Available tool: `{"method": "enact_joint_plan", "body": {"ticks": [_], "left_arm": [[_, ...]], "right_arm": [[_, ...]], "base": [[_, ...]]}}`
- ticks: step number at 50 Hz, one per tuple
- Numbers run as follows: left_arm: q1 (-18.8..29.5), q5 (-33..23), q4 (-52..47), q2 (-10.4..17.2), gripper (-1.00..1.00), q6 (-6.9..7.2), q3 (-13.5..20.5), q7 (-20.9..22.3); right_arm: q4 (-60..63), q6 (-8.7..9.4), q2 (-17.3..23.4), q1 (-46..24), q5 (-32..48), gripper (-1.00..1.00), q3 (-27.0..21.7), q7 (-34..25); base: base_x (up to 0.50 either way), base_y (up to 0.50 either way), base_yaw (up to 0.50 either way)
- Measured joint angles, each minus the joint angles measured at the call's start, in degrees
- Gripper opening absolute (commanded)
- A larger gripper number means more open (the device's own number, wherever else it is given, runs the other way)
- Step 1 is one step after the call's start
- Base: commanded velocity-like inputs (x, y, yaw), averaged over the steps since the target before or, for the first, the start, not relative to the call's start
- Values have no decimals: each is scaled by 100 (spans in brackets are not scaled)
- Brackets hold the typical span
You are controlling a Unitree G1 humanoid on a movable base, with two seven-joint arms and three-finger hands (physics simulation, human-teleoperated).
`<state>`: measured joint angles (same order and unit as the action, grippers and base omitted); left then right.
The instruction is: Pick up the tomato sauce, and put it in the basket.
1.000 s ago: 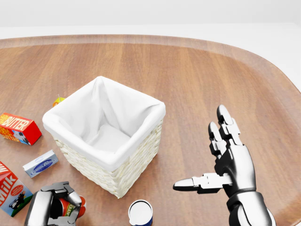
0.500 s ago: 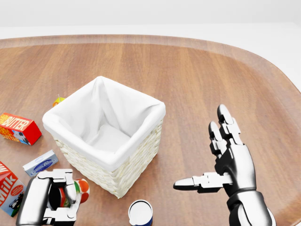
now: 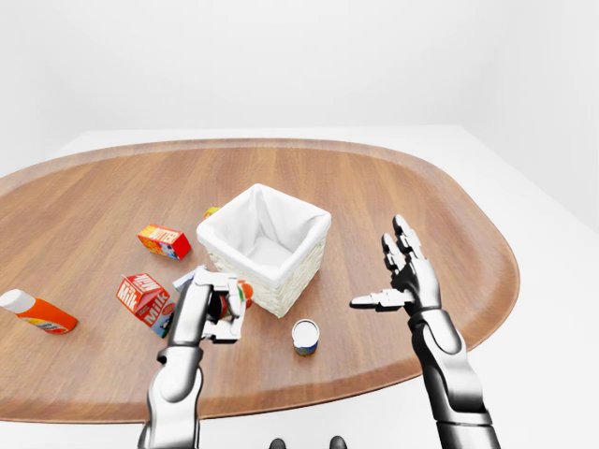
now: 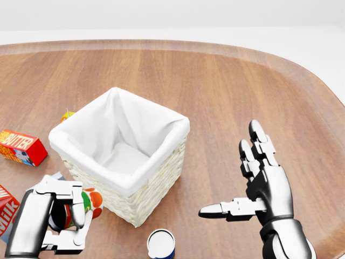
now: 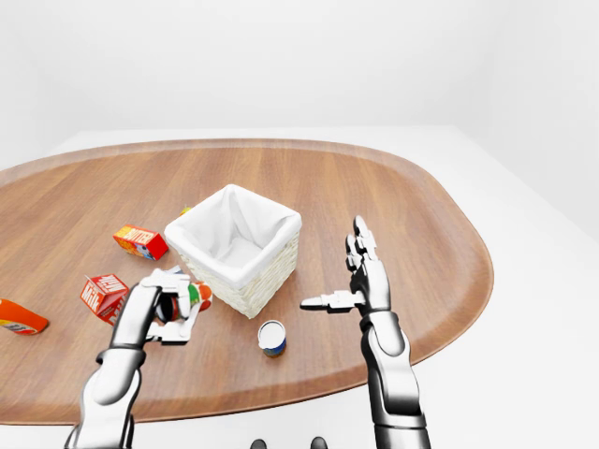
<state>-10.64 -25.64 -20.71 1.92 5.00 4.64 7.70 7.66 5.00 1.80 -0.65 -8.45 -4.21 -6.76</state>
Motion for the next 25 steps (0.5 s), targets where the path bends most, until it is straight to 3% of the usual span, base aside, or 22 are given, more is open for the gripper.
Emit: {"method": "enact_joint_plan", "body": {"ticks": [25], "left_arm": [[41, -244, -1057, -50, -100, 0, -120, 378]], "right_arm": [[-60, 0, 4, -36, 3, 100, -5, 13]], "base": [[0, 0, 0]]}}
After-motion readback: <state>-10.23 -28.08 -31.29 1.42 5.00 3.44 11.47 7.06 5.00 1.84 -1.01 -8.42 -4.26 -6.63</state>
